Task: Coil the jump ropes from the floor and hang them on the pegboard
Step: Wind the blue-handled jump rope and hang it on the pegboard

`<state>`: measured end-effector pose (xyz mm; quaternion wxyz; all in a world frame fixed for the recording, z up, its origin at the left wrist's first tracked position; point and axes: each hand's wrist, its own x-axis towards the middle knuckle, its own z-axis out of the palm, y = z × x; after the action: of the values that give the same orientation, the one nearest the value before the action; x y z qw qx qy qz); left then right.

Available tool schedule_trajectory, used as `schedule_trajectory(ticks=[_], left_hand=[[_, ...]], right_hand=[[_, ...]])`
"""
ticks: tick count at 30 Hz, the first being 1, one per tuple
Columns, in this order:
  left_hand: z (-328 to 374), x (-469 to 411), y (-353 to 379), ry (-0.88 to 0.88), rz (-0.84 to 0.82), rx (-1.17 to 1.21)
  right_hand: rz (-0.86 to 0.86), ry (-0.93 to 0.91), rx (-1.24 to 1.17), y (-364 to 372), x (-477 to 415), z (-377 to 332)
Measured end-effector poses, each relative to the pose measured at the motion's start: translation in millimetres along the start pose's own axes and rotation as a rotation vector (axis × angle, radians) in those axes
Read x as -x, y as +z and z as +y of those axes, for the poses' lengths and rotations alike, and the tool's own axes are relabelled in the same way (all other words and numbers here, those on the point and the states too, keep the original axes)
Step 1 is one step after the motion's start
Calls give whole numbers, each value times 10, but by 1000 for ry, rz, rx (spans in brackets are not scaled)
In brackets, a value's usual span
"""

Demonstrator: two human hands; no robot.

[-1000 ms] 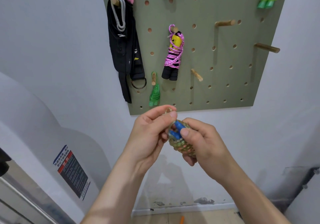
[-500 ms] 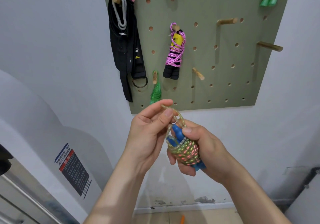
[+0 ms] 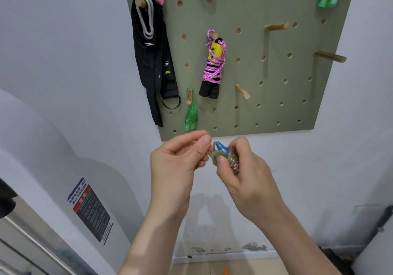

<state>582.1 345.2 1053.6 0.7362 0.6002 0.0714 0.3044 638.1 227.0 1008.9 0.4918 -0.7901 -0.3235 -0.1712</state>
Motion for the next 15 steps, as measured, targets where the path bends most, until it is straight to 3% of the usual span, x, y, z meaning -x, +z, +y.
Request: schedule_trajectory(ticks=[10, 15], left_hand=[[206, 39, -182, 91, -147, -596], [195, -36, -236, -53, -174, -451]], right_hand=[[100, -217, 289, 24, -18, -30], [170, -367, 366, 18, -67, -91]])
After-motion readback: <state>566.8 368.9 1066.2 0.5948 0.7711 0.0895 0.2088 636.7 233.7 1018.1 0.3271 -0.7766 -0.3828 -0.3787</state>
